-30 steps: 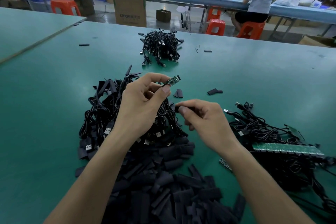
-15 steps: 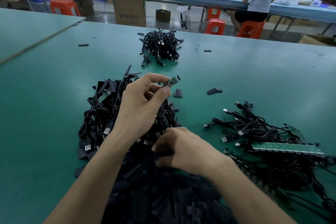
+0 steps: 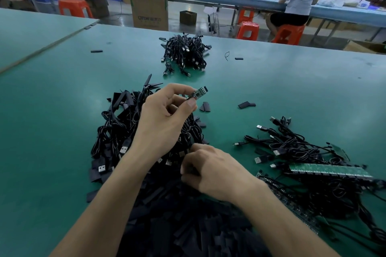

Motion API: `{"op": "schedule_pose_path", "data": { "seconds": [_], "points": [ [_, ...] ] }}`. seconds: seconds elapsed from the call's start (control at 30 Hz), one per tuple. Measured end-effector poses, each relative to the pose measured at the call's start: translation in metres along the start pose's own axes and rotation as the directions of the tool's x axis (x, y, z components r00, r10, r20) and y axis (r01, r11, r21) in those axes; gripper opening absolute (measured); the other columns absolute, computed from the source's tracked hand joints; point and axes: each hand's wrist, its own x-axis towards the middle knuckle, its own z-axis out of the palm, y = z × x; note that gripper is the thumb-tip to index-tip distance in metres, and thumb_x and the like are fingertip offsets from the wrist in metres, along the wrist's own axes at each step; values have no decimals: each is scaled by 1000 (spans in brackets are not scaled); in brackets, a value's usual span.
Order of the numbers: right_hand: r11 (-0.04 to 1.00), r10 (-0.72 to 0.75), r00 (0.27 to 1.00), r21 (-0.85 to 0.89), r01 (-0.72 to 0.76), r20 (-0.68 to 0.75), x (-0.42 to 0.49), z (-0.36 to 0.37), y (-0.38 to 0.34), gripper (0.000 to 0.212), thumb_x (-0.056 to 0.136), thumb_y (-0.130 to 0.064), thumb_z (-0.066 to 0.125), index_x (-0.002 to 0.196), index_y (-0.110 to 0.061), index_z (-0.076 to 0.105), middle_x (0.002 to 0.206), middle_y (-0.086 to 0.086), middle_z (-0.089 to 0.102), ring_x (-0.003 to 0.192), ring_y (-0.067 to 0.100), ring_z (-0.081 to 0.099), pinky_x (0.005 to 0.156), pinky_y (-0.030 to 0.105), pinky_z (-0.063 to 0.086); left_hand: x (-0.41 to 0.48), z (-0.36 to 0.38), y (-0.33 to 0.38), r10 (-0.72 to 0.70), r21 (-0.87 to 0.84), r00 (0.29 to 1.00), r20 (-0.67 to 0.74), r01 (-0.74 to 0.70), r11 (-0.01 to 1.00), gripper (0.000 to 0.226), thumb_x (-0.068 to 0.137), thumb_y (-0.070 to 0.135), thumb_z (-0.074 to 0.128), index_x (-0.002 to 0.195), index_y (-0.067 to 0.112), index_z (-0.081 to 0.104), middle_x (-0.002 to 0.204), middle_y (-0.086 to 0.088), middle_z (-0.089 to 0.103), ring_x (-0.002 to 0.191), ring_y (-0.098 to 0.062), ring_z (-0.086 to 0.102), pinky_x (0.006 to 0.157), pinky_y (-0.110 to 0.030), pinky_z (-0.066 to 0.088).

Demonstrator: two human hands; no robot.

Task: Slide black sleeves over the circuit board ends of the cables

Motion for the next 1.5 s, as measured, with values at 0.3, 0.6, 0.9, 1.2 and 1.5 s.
{"op": "schedule_pose_path", "data": {
  "seconds": [0.3,0.6,0.9,1.2,1.5],
  "points": [
    [997,37,996,70,-42,78,3,8,4,16,93,-27,68,108,-25,72,109,-8,53,107,20,56,91,39,50,-1,-1,0,-6,-1,1000,8,6,1000,17,93,16,69,97,33,68,81,-3,74,64,-14,55,61,-28,46],
    [997,62,991,39,-67,121,1,9,9,32,94,-19,61,124,-32,67,121,-9,50,118,19,52,97,38,46,-1,-1,-1,-6,-7,1000,12,6,1000,21,93,17,69,94,37,68,81,-1,73,61,-11,51,59,-27,45],
    [996,-2,998,-88,7,61,-1,7,-6,26,94,-31,63,117,-21,69,118,-3,55,107,23,56,87,37,49,-2,1,0,-13,13,1000,15,12,1000,20,93,15,69,94,35,68,80,-5,72,60,-11,50,58,-25,44],
    [989,10,983,149,17,-181,-5,10,0,5,94,-30,52,93,-29,57,93,-9,57,83,17,57,72,37,49,-1,0,1,-7,4,1000,6,7,1000,20,93,15,69,94,35,68,81,-7,72,64,-25,55,62,-37,49],
    [699,301,840,703,128,-452,-8,-30,18,16,89,-9,63,83,-18,51,69,9,73,63,20,71,59,32,54,-2,-1,1,-16,41,1000,14,16,999,17,93,17,69,95,35,68,79,2,73,61,-9,54,60,-25,47]
  ]
}}
